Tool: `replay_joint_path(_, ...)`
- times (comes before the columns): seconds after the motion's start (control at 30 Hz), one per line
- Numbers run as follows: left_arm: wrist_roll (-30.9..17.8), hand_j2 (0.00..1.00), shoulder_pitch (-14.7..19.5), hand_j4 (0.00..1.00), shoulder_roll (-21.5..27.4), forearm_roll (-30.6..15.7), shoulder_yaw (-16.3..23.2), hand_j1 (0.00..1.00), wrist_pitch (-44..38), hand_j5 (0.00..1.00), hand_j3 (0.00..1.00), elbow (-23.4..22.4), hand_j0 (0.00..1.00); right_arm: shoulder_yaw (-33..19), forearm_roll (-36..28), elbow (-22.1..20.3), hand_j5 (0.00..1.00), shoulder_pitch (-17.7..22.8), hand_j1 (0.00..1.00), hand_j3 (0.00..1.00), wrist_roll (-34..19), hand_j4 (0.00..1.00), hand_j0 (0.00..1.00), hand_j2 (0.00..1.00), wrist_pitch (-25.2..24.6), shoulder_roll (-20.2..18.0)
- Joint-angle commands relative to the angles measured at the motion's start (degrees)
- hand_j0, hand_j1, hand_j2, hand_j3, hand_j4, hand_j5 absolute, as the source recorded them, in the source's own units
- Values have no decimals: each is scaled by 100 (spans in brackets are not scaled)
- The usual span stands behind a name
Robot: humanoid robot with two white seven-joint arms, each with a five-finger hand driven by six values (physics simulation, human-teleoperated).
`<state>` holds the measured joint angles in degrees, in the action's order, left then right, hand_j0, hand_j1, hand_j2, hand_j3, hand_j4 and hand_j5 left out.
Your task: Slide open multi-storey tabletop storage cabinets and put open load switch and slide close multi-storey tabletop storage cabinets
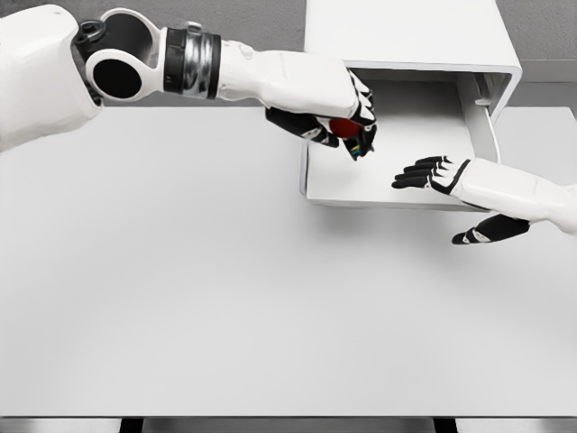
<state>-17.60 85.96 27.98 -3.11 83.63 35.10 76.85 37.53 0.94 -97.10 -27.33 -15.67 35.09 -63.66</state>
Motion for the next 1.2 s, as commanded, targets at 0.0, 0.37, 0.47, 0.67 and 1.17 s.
replay_joint_path(0.0, 2, 50, 0, 50, -117, 4, 4, 50, -10, 50, 50, -153, 50, 0, -42, -2, 100, 0, 100, 100, 3, 100, 100, 100, -9, -6)
replay_joint_path(0.37, 2, 51, 0, 51, -477, 180, 242, 51, -10, 51, 51, -619, 51, -9, -42, -2, 100, 9, 100, 100, 3, 100, 100, 100, -9, -6)
replay_joint_path(0.47, 2, 52, -9, 52, -477, 180, 242, 52, -10, 52, 52, -654, 52, -9, -42, -2, 100, 0, 100, 100, 3, 100, 100, 100, -9, -6)
replay_joint_path(0.67, 2, 65, 0, 65, -477, 180, 171, 65, -10, 65, 65, -724, 65, -9, -42, -2, 100, 0, 100, 100, 3, 100, 100, 100, -9, 2)
replay_joint_path(1.17, 63, 100, -35, 100, 32, 92, -312, 100, -10, 100, 100, 559, 100, 0, -42, -2, 100, 18, 100, 100, 3, 100, 100, 100, -9, 29)
